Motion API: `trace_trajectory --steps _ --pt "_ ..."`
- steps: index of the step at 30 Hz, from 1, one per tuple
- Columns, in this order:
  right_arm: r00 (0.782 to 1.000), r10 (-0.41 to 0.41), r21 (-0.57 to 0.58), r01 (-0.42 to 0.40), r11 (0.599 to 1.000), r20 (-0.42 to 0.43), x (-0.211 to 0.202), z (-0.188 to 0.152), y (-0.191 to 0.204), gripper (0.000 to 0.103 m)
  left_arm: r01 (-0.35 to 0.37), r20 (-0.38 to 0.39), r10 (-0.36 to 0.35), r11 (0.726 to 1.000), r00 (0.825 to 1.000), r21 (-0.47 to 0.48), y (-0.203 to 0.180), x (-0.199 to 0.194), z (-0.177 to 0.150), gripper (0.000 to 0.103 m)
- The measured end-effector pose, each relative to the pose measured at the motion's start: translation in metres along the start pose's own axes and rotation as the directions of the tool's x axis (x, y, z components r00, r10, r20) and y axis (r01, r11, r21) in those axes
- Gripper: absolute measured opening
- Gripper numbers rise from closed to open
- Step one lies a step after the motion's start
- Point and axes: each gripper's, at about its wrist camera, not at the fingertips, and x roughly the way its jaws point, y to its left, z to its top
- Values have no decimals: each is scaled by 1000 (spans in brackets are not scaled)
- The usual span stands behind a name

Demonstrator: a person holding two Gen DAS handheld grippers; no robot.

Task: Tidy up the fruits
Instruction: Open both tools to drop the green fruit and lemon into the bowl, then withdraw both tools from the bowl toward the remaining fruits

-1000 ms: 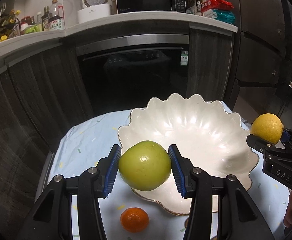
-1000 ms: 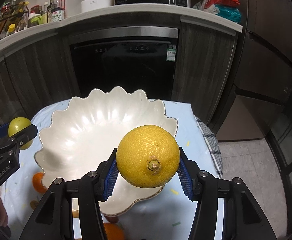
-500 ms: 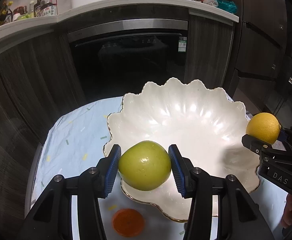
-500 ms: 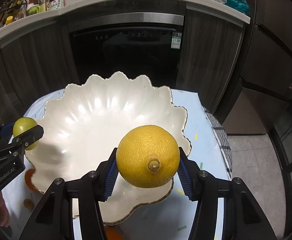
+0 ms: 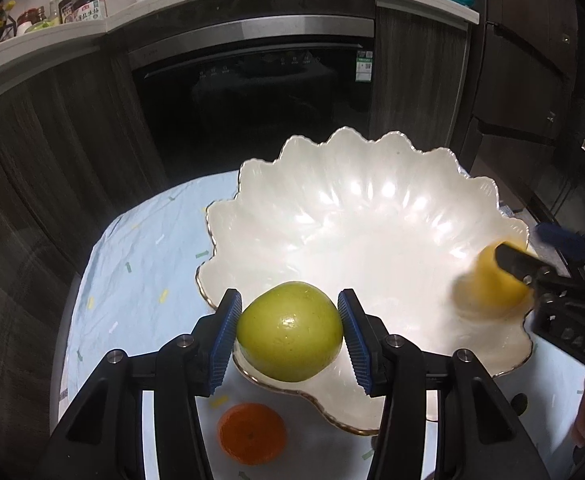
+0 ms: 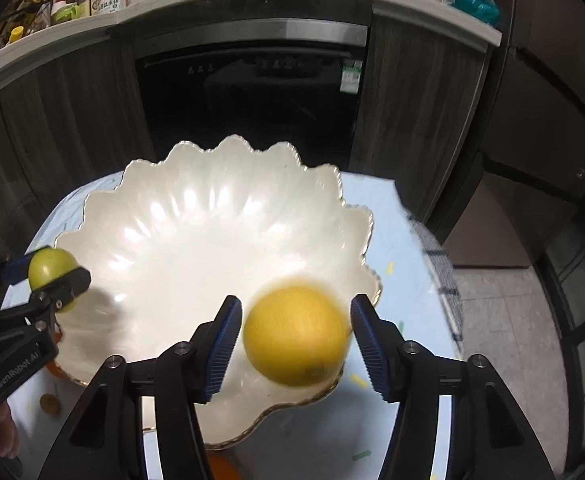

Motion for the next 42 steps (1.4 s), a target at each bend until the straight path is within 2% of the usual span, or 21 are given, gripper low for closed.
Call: trace_trajectory --steps 1,2,3,12,42 --pt "1000 -7 -1 7 1000 11 -3 1 0 76 -6 12 6 1000 1000 0 0 -2 0 65" --pt "1000 -12 -5 12 1000 23 -6 2 0 78 -12 27 12 1000 1000 0 0 -5 0 73" --pt "999 -16 -10 16 1000 34 -9 3 1 78 -15 38 14 1000 999 1 0 -8 1 76" --pt "998 -17 6 17 1000 57 -20 4 0 86 -42 72 43 999 996 -16 6 -23 3 97" --pt "996 -10 20 8 1000 94 -53 -9 4 87 -45 97 48 999 994 -27 11 -57 -11 98"
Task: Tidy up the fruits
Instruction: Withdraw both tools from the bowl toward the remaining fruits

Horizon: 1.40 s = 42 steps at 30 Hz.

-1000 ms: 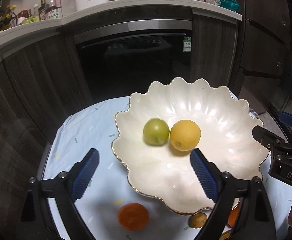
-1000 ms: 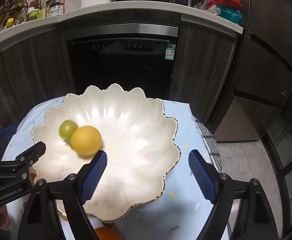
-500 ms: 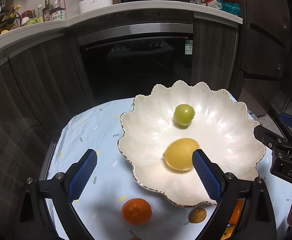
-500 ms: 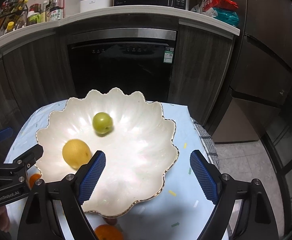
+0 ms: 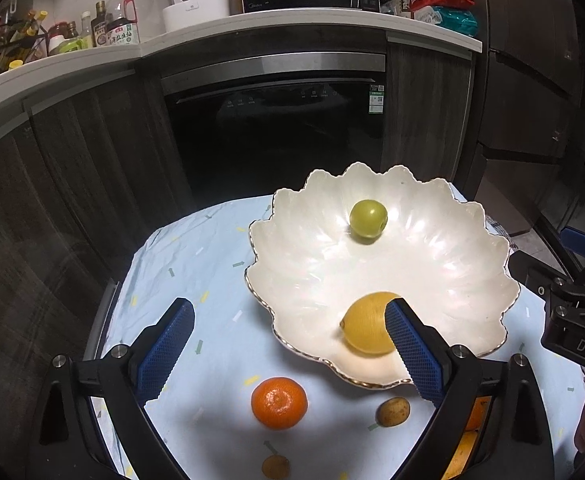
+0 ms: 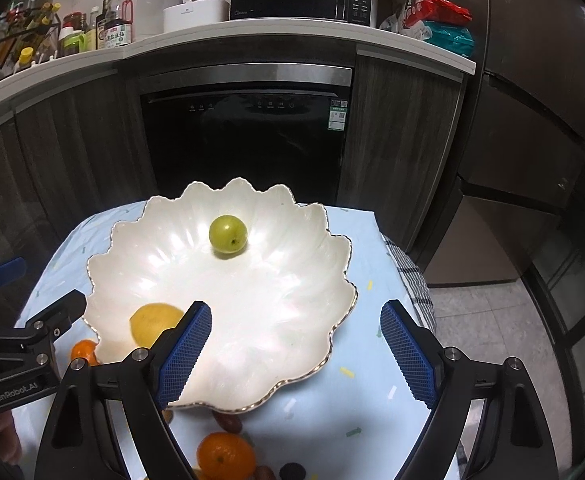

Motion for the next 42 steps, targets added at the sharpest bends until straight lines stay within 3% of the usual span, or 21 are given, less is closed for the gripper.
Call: trace_trajectory --steps 25,42 --pt "1000 19 44 -20 999 21 -40 -32 -14 87 40 29 -40 999 999 20 -16 -44 -30 98" --pt "1000 21 46 -21 999 3 -53 -65 20 87 17 10 -17 1000 1000 15 14 -55 -65 98"
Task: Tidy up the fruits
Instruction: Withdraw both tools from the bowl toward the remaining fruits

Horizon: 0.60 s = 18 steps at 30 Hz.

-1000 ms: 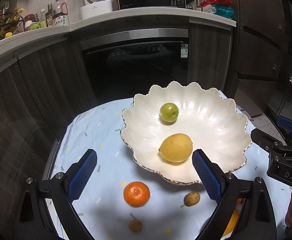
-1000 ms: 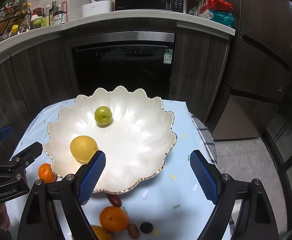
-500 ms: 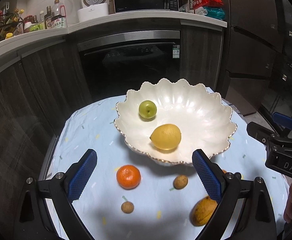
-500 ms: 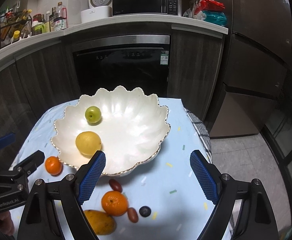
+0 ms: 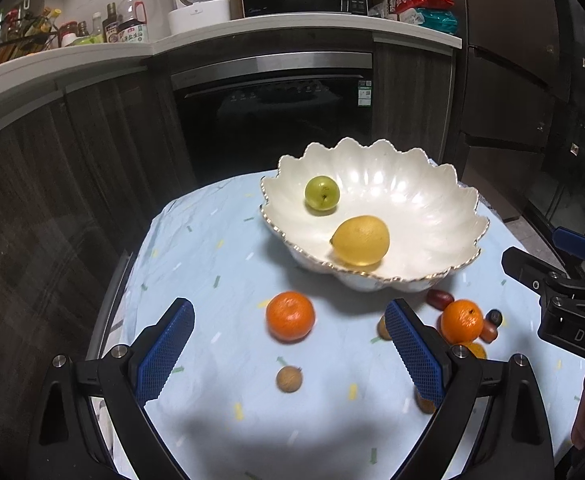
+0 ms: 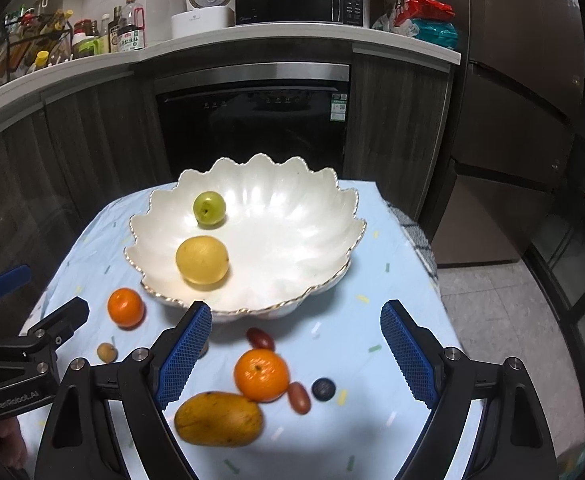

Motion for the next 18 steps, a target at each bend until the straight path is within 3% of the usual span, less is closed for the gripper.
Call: trace_trajectory --steps 18 --pt "997 3 28 0 1000 -76 6 -39 23 93 -3 -27 3 1000 1000 20 16 1 -36 98"
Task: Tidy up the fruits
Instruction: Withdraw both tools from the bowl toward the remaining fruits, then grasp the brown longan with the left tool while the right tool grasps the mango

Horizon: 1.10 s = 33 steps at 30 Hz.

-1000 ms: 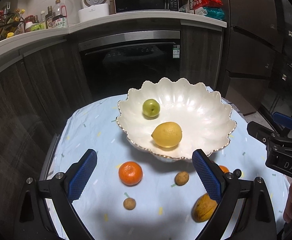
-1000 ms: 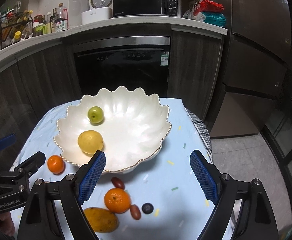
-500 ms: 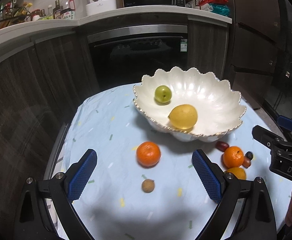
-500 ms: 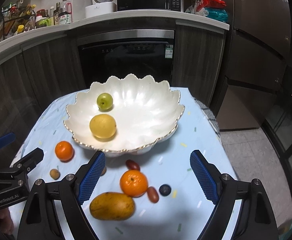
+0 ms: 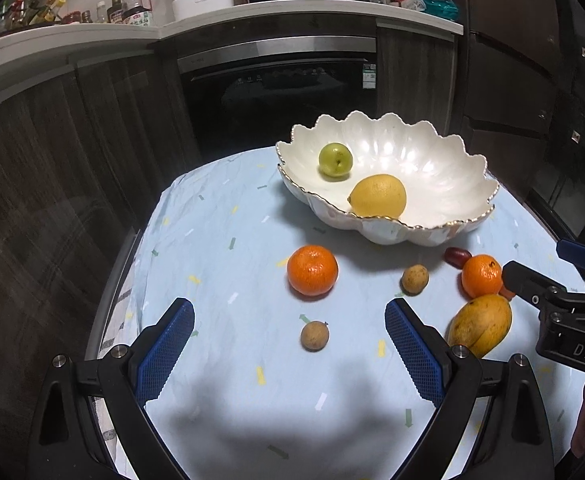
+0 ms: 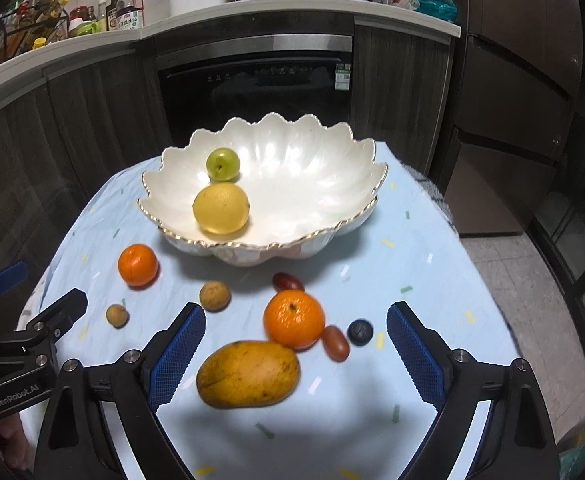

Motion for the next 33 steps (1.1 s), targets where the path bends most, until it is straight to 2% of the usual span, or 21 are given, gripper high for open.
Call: trace_trajectory --steps 9,19,28,33 --pt "999 -21 -7 20 1000 -30 7 -16 7 93 3 -25 -3 999 1000 38 1 13 -11 98" --pt "998 -19 -7 19 1000 -53 16 -27 17 93 60 -72 -55 995 996 74 3 29 -21 97" --pt "996 -43 6 44 999 -80 26 -34 23 93 107 -110 -96 989 989 97 3 47 -20 91" --pt "994 -50 3 50 999 -94 34 -37 30 93 116 -133 -103 989 986 95 4 58 -20 82"
